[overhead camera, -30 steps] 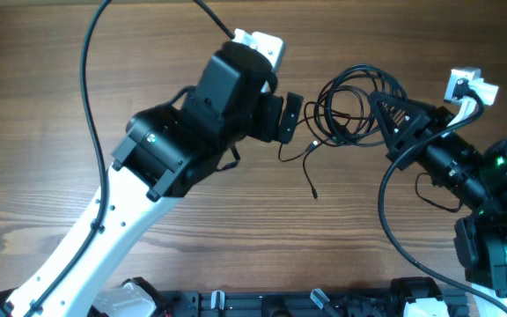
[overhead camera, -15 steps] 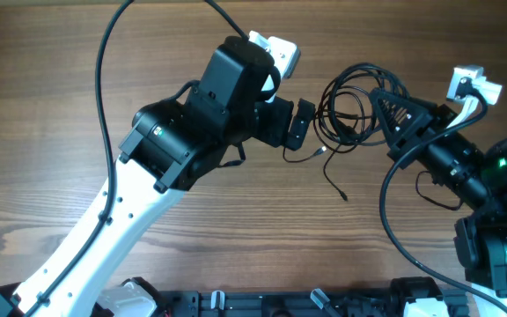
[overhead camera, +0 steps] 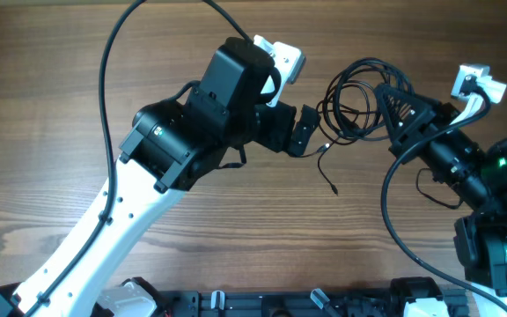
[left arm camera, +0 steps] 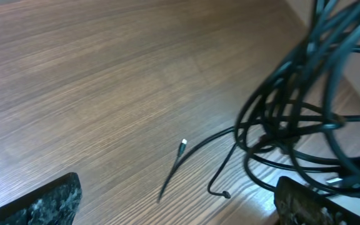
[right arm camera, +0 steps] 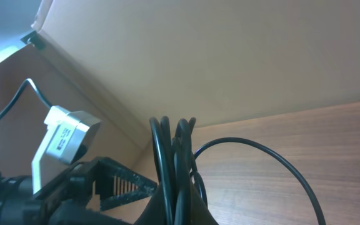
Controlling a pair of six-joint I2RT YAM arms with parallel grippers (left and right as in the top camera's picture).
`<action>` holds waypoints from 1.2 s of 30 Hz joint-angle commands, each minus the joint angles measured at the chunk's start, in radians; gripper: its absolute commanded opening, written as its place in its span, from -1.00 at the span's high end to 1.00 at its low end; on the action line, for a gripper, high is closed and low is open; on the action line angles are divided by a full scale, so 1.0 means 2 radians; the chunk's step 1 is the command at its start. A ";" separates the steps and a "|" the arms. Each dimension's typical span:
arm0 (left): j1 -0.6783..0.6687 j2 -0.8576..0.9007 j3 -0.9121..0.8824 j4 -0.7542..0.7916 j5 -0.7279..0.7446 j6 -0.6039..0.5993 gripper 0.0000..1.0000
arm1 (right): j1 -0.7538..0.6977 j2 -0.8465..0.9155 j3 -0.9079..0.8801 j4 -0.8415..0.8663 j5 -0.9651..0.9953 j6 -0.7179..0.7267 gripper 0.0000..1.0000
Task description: Untangle cables
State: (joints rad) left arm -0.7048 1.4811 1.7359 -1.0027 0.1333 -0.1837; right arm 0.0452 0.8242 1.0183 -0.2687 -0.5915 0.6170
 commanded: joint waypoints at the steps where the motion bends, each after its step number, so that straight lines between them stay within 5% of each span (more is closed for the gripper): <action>1: 0.002 0.001 0.007 0.004 0.023 0.010 -1.00 | 0.000 0.007 0.011 0.006 0.017 0.007 0.91; 12: 0.001 0.002 0.007 0.022 0.020 0.010 -1.00 | 0.000 0.009 0.011 0.048 -0.056 0.034 0.91; 25: 0.001 0.008 0.007 0.022 -0.077 0.001 -1.00 | 0.000 0.009 0.011 0.060 -0.076 0.046 0.91; 32: 0.001 0.029 0.006 0.028 -0.079 -0.039 -1.00 | 0.000 0.009 0.011 0.063 -0.087 0.046 0.91; 36: 0.002 0.029 0.006 0.010 -0.216 -0.166 -1.00 | 0.000 0.009 0.011 0.063 -0.087 0.046 0.92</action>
State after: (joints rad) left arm -0.7048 1.5352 1.7359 -0.9520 -0.0673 -0.3050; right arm 0.0452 0.8452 1.0183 -0.1524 -0.7410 0.6960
